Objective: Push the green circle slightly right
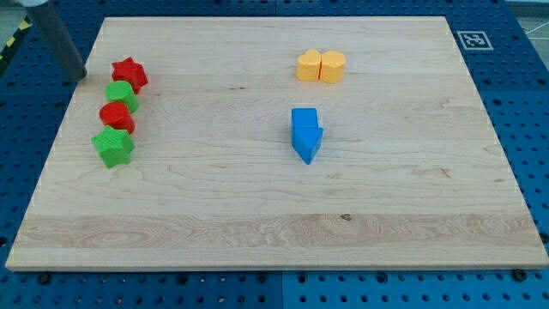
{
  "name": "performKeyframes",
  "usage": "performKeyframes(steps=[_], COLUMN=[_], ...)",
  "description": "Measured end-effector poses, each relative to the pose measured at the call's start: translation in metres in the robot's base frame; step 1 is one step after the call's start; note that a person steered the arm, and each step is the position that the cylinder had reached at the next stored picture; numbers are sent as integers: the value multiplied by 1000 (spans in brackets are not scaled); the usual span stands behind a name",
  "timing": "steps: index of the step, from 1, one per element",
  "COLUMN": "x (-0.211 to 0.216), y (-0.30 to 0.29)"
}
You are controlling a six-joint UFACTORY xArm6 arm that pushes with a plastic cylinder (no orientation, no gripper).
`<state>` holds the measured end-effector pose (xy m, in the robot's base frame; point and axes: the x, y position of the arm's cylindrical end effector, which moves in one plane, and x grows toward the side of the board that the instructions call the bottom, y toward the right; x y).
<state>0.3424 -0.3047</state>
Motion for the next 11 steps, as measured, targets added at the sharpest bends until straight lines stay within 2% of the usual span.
performKeyframes(steps=[1, 2, 3, 8, 10, 11], x=[8, 43, 40, 46, 46, 37], y=[0, 0, 2, 114, 118, 94])
